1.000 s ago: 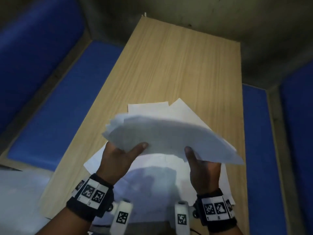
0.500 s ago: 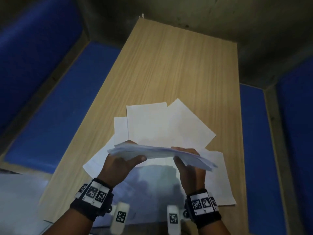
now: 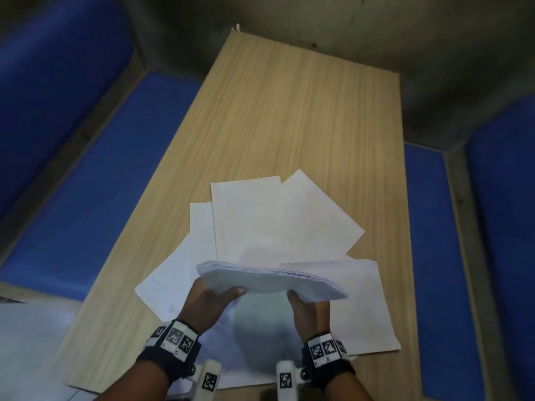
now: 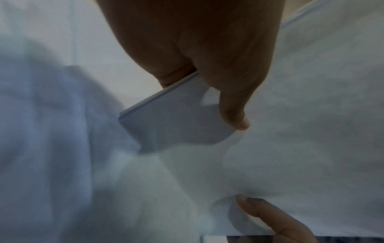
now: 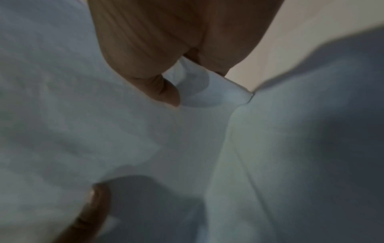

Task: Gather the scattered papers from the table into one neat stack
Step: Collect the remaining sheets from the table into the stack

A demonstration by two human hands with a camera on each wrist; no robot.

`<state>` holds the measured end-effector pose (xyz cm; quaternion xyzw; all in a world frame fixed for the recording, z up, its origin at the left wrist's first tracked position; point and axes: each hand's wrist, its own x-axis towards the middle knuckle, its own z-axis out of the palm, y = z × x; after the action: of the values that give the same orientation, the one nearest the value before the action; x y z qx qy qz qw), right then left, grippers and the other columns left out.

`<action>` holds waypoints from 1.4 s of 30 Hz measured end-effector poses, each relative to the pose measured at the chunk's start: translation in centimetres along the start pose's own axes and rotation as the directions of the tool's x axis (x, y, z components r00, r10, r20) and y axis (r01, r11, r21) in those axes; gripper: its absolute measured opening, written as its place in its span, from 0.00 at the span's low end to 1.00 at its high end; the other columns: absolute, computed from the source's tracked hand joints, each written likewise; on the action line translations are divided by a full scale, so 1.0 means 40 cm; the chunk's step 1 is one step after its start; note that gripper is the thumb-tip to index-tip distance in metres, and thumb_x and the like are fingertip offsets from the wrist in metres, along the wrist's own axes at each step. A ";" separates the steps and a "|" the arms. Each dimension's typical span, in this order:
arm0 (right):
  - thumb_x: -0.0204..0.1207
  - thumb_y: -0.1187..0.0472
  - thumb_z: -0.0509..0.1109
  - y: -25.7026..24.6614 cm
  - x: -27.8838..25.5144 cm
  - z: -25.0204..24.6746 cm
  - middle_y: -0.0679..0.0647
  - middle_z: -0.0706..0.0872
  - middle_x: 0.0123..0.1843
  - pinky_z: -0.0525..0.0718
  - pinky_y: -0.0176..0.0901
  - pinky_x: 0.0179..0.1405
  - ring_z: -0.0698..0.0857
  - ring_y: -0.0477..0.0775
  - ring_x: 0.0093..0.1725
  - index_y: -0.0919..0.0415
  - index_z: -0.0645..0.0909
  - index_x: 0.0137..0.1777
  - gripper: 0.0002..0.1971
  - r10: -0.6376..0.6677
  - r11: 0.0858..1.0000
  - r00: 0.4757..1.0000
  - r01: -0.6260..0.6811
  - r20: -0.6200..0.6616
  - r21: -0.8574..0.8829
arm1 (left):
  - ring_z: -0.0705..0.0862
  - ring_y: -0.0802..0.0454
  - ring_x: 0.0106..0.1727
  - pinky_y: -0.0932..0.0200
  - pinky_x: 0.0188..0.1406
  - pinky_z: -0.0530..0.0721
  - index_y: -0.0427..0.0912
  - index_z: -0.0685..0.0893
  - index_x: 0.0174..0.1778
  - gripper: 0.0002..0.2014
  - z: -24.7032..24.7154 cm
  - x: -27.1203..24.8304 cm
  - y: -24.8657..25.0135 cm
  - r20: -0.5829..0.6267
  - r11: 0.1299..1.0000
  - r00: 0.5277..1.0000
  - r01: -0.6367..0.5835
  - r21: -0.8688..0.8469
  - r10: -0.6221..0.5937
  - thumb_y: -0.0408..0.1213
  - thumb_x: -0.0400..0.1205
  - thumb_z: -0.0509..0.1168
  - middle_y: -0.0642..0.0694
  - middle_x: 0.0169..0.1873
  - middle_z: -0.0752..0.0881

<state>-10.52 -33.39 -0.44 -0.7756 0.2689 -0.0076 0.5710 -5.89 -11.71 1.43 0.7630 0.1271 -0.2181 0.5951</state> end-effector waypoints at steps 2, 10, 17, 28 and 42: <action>0.75 0.76 0.72 0.030 0.007 0.000 0.31 0.89 0.42 0.81 0.44 0.53 0.84 0.26 0.47 0.51 0.83 0.46 0.16 -0.002 0.998 0.997 0.007 0.082 -0.063 | 0.91 0.68 0.41 0.54 0.48 0.85 0.49 0.90 0.45 0.11 0.004 0.004 -0.005 -0.016 1.000 1.000 0.006 -0.025 -0.006 0.30 0.74 0.81 0.65 0.38 0.94; 0.73 0.62 0.71 0.021 0.242 -0.165 0.47 0.79 0.71 0.80 0.52 0.70 0.80 0.51 0.69 0.43 0.72 0.73 0.29 -0.021 0.726 0.946 0.238 0.324 -0.645 | 0.88 0.72 0.36 0.57 0.49 0.85 0.38 0.88 0.49 0.15 -0.134 0.049 0.039 -0.304 0.990 0.953 -0.038 -0.134 -0.004 0.32 0.70 0.84 0.63 0.35 0.91; 0.63 0.52 0.77 -0.016 0.349 -0.192 0.48 0.82 0.54 0.74 0.54 0.60 0.80 0.56 0.63 0.48 0.72 0.63 0.28 0.256 0.084 0.880 0.393 0.401 -0.916 | 0.88 0.44 0.55 0.62 0.52 0.83 0.28 0.88 0.57 0.17 -0.286 0.062 -0.008 -0.466 0.990 0.884 -0.042 -0.132 -0.025 0.33 0.76 0.79 0.35 0.53 0.90; 0.64 0.56 0.81 -0.243 0.395 -0.098 0.58 0.87 0.39 0.74 0.45 0.35 0.84 0.58 0.40 0.61 0.81 0.37 0.12 0.162 0.654 0.811 0.338 0.562 -0.677 | 0.80 0.44 0.37 0.47 0.41 0.77 0.31 0.81 0.47 0.26 -0.381 0.027 -0.070 -0.568 0.986 0.806 0.117 -0.119 -0.164 0.53 0.76 0.77 0.39 0.30 0.81; 0.60 0.44 0.85 -0.170 0.389 0.230 0.62 0.78 0.68 0.76 0.64 0.66 0.75 0.66 0.71 0.63 0.70 0.68 0.43 0.336 0.581 0.935 -0.304 -0.118 -0.755 | 0.85 0.45 0.58 0.54 0.64 0.74 0.29 0.85 0.66 0.20 -0.448 -0.036 -0.072 -0.622 0.987 0.772 0.041 -0.153 -0.129 0.32 0.80 0.77 0.36 0.57 0.88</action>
<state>8.51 -30.53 -2.19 -0.8815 0.3710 0.2238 0.1877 -5.21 6.38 3.21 0.7448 0.3671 0.0317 0.5563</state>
